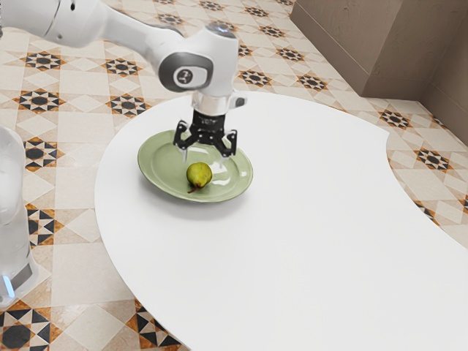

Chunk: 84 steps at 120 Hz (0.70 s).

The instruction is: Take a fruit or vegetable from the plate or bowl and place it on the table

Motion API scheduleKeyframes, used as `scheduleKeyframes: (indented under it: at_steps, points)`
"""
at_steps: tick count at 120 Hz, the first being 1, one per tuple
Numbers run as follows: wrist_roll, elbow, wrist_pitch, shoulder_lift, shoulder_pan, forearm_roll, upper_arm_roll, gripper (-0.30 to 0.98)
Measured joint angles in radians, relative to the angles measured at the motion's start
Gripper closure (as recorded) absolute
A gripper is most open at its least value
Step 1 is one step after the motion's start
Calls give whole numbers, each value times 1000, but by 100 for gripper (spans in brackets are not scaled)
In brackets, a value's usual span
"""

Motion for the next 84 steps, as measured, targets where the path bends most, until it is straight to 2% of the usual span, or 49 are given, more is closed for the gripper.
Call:
scheduleKeyframes:
  at_steps: [34, 84]
  points:
    - [29, 0, 36, 33, 0, -57, 0, 0]
    - [48, -51, 53, -5, 4, -89, 2, 0]
